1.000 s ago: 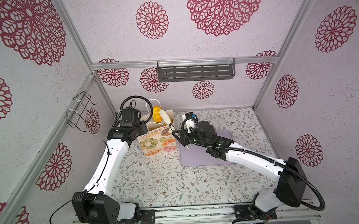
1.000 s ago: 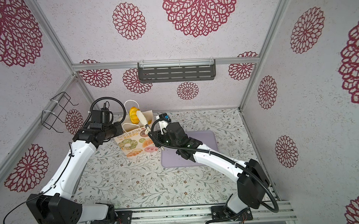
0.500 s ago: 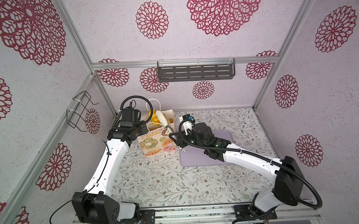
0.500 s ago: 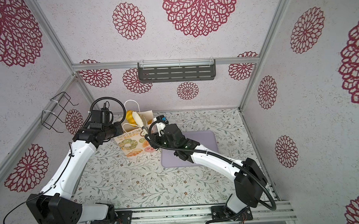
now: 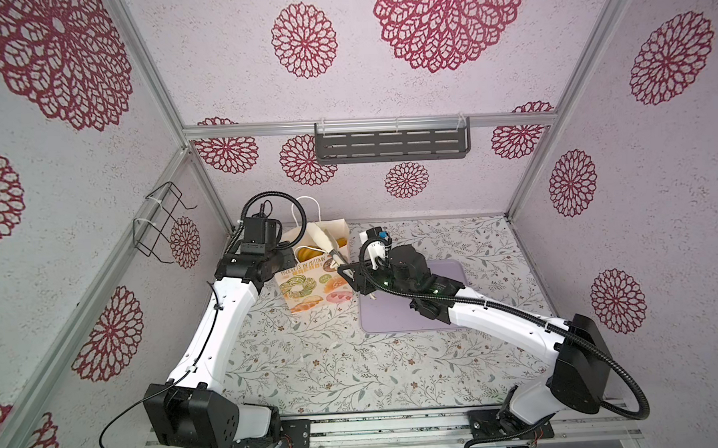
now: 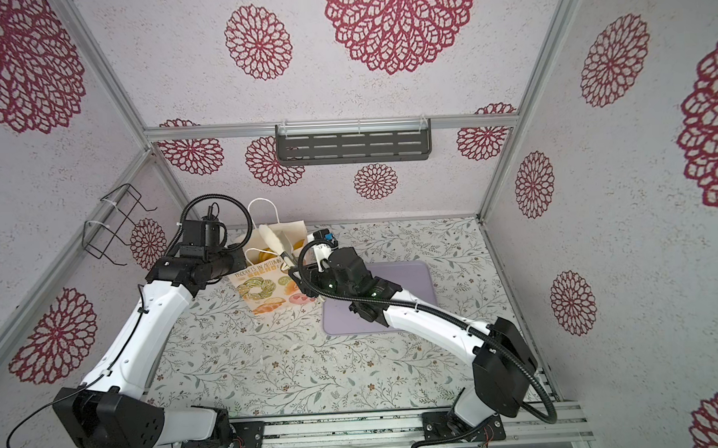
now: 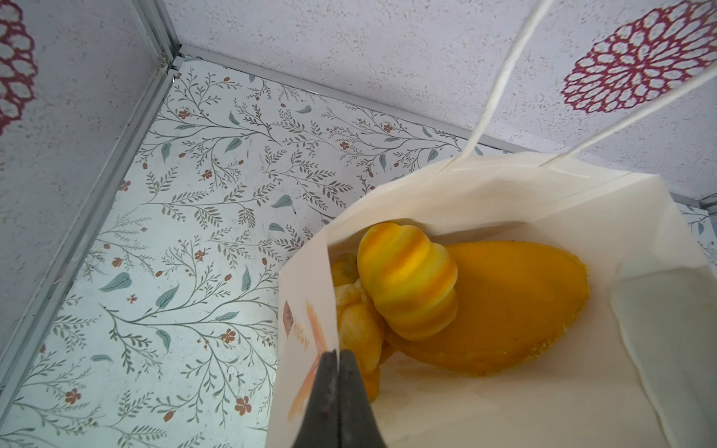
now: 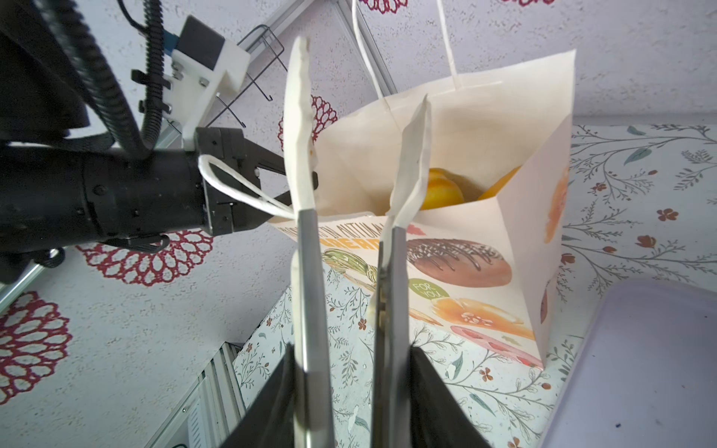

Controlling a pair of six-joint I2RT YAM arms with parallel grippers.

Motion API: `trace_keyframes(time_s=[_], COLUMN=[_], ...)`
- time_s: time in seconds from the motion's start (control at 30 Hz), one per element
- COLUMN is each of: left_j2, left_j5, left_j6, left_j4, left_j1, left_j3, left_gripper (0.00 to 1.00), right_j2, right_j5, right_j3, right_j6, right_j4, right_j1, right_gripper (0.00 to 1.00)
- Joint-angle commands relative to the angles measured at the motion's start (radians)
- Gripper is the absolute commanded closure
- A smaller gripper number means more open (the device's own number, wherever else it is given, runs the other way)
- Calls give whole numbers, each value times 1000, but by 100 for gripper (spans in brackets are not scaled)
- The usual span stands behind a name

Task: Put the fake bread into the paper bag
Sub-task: 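Withdraw the open right tongs from the bag back over the tray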

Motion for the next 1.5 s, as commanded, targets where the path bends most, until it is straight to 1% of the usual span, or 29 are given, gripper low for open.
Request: trace_keyframes(time_s=[0.0,0.2,0.6,0.87,0.93,1.1,1.3,1.47], left_j2=[4,3,-3,-7,-9,-18,-34,-50], left_j5=[10,10,-2,-10,-13,-43,-73,-79], left_j6=[13,12,8,5,5,-2,-16,-22], left_j4=[10,13,13,10,10,11,20,36], left_j1=[-10,-10,-10,-10,-10,-10,-10,-9], left_j3=[10,9,9,8,6,6,-5,-19], left_gripper=[100,100,100,95,92,80,60,49], right_j2=[-66,-104,-182,-248,-268,-320,-385,-452], right_j5=[21,65,129,199,214,252,308,346], right_j3=[64,43,-23,-79,-100,-146,-193,-234], right_j6=[2,-1,-21,-24,-24,-21,-34,-45], right_j4=[41,50,40,10,6,-19,-64,-95], right_j1=[0,-1,-3,-12,-13,-20,-33,-56], right_gripper=[57,60,60,61,61,60,60,60])
